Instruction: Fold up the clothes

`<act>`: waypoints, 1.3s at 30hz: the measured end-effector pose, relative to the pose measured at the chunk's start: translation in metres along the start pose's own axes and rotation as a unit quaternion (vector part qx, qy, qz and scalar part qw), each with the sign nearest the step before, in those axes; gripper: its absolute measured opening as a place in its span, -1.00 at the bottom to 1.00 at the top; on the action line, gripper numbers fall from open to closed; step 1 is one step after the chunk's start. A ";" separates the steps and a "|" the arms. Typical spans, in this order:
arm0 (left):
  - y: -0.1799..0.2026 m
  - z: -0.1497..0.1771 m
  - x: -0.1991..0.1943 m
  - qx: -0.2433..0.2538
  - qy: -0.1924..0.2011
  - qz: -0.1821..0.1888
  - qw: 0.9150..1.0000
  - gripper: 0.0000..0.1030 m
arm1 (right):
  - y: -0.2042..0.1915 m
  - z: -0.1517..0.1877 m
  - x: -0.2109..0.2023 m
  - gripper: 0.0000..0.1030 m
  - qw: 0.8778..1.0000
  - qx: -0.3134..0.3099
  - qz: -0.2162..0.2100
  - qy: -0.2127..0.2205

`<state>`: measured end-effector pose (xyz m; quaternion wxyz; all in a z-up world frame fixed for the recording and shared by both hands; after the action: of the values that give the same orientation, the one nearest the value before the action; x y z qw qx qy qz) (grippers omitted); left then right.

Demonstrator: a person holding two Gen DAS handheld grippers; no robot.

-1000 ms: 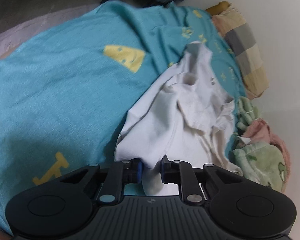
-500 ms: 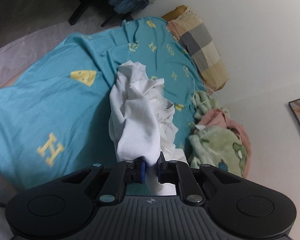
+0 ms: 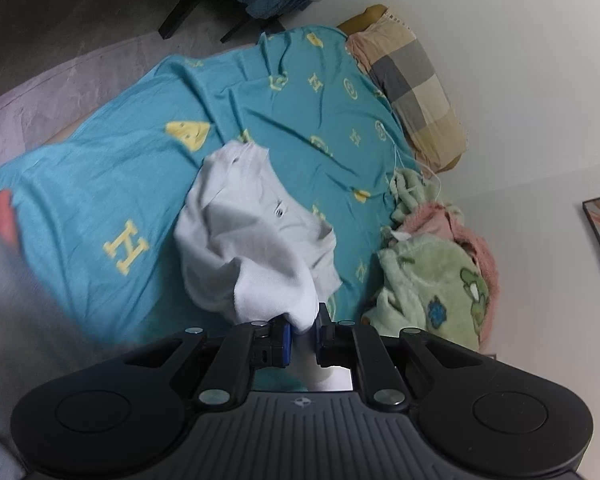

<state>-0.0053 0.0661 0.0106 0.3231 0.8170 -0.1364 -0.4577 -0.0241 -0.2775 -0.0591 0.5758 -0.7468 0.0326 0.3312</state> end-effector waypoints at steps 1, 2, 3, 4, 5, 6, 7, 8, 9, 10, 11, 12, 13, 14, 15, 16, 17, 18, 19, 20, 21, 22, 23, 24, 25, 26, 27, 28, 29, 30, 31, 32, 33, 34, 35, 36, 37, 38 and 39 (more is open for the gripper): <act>0.003 -0.009 0.007 -0.002 0.003 -0.001 1.000 -0.77 | -0.004 -0.008 0.011 -0.79 1.000 0.002 0.001 0.001; 0.005 -0.019 0.016 -0.002 0.004 -0.003 1.000 -0.77 | -0.008 -0.016 0.023 -0.79 1.000 0.004 0.001 0.001; 0.007 -0.031 0.029 -0.001 0.005 -0.005 1.000 -0.76 | -0.012 -0.024 0.034 -0.79 1.000 0.006 0.002 0.002; 0.008 -0.042 0.042 0.001 0.005 -0.006 1.000 -0.76 | -0.016 -0.031 0.046 -0.79 1.000 0.008 0.003 0.003; 0.009 -0.053 0.057 0.004 0.004 -0.008 1.000 -0.75 | -0.020 -0.039 0.057 -0.79 1.000 0.011 0.003 0.003; 0.009 -0.064 0.072 0.006 0.003 -0.009 1.000 -0.75 | -0.025 -0.047 0.068 -0.79 1.000 0.013 0.004 0.004; 0.008 -0.073 0.088 0.010 0.001 -0.010 1.000 -0.74 | -0.028 -0.055 0.081 -0.79 1.000 0.015 0.005 0.004; 0.003 -0.080 0.104 0.016 -0.003 -0.010 1.000 -0.73 | -0.027 -0.064 0.095 -0.79 1.000 0.019 0.007 0.002; -0.002 -0.086 0.120 0.021 -0.006 -0.010 1.000 -0.73 | -0.025 -0.072 0.110 -0.79 1.000 0.023 0.009 -0.003; -0.007 -0.093 0.136 0.026 -0.009 -0.010 1.000 -0.73 | -0.022 -0.080 0.125 -0.79 1.000 0.025 0.012 -0.008; -0.011 -0.100 0.152 0.032 -0.013 -0.010 0.999 -0.73 | -0.018 -0.088 0.140 -0.79 0.999 0.027 0.014 -0.012; -0.016 -0.106 0.168 0.037 -0.016 -0.011 0.999 -0.73 | -0.013 -0.094 0.154 -0.78 0.999 0.027 0.017 -0.016; -0.021 -0.113 0.184 0.043 -0.020 -0.011 0.999 -0.73 | -0.008 -0.099 0.168 -0.78 0.999 0.028 0.019 -0.020; -0.026 -0.120 0.200 0.048 -0.023 -0.011 0.999 -0.72 | -0.003 -0.105 0.182 -0.78 0.999 0.028 0.021 -0.023; -0.032 -0.125 0.215 0.050 -0.026 -0.010 0.998 -0.72 | 0.003 -0.110 0.196 -0.78 0.999 0.029 0.021 -0.026; -0.040 -0.127 0.227 0.045 -0.028 -0.009 0.999 -0.72 | 0.009 -0.113 0.208 -0.78 0.999 0.031 0.021 -0.029; -0.049 -0.130 0.239 0.041 -0.030 -0.007 0.999 -0.72 | 0.014 -0.116 0.220 -0.78 0.999 0.033 0.023 -0.031; -0.055 -0.132 0.249 0.038 -0.033 -0.007 0.999 -0.72 | 0.019 -0.119 0.230 -0.78 0.999 0.033 0.025 -0.034; -0.060 -0.132 0.256 0.037 -0.035 -0.009 0.999 -0.72 | 0.021 -0.122 0.240 -0.78 0.999 0.028 0.030 -0.035; -0.065 -0.133 0.263 0.036 -0.038 -0.011 0.999 -0.72 | 0.021 -0.123 0.247 -0.78 0.999 0.019 0.036 -0.036; -0.068 -0.133 0.268 0.037 -0.039 -0.013 0.998 -0.72 | 0.021 -0.125 0.254 -0.78 0.998 0.010 0.040 -0.036; -0.068 -0.132 0.269 0.042 -0.038 -0.015 0.998 -0.71 | 0.020 -0.126 0.260 -0.77 0.998 0.002 0.044 -0.036; -0.068 -0.132 0.270 0.047 -0.037 -0.017 0.998 -0.71 | 0.021 -0.126 0.264 -0.76 0.998 -0.003 0.047 -0.038; -0.067 -0.132 0.271 0.053 -0.036 -0.018 0.998 -0.71 | 0.021 -0.127 0.267 -0.76 0.998 -0.007 0.049 -0.039; -0.067 -0.131 0.271 0.058 -0.035 -0.020 0.998 -0.70 | 0.022 -0.127 0.268 -0.75 0.998 -0.008 0.049 -0.040; -0.067 -0.131 0.272 0.063 -0.034 -0.022 0.997 -0.68 | 0.023 -0.127 0.268 -0.75 0.998 -0.009 0.049 -0.041; -0.065 -0.130 0.272 0.072 -0.032 -0.024 0.997 -0.65 | 0.024 -0.127 0.268 -0.75 0.998 -0.011 0.047 -0.042; -0.060 -0.129 0.268 0.091 -0.026 -0.027 0.995 -0.50 | 0.021 -0.127 0.265 -0.72 0.998 -0.016 0.041 -0.041; -0.054 -0.127 0.264 0.114 -0.018 -0.031 0.993 -0.30 | 0.019 -0.126 0.262 -0.68 0.998 -0.021 0.035 -0.041; -0.047 -0.125 0.260 0.136 -0.010 -0.034 0.990 -0.15 | 0.017 -0.125 0.259 -0.52 0.998 -0.026 0.029 -0.040; -0.040 -0.123 0.256 0.160 0.000 -0.037 0.986 0.14 | 0.014 -0.124 0.255 -0.20 0.998 -0.033 0.022 -0.038; -0.032 -0.121 0.251 0.188 0.013 -0.040 0.981 0.34 | 0.008 -0.122 0.250 0.00 0.998 -0.048 0.009 -0.030; -0.025 -0.118 0.246 0.216 0.026 -0.044 0.975 0.40 | 0.002 -0.120 0.244 0.35 0.998 -0.064 -0.003 -0.022; -0.018 -0.115 0.243 0.246 0.037 -0.049 0.967 0.46 | -0.004 -0.118 0.239 0.49 0.997 -0.082 -0.013 -0.013; -0.012 -0.111 0.242 0.276 0.045 -0.056 0.958 0.52 | -0.009 -0.115 0.236 0.49 0.994 -0.105 -0.017 -0.006; -0.006 -0.107 0.243 0.305 0.050 -0.065 0.949 0.54 | -0.015 -0.112 0.234 0.49 0.991 -0.129 -0.020 0.000; -0.003 -0.103 0.248 0.331 0.050 -0.075 0.939 0.55 | -0.021 -0.109 0.232 0.49 0.988 -0.154 -0.022 0.005; -0.001 -0.100 0.253 0.353 0.050 -0.088 0.930 0.56 | -0.025 -0.106 0.235 0.49 0.983 -0.183 -0.017 0.006; -0.003 -0.099 0.261 0.367 0.046 -0.105 0.923 0.56 | -0.027 -0.103 0.240 0.48 0.978 -0.210 -0.007 0.004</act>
<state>0.2190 -0.0268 -0.1266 -0.0428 0.9083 -0.1932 -0.3685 0.2216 -0.2797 -0.1523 0.4080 -0.8526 -0.0410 0.3238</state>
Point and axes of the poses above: each gripper's, at about its wrist camera, not at the fingertips, and x roughly the way its jaws point, y to its right, z to its underside, the point moved 4 cm from there along x, roughly the way its jaws point, and after that the axes turned 14 degrees about x, right-handed, at the moved point
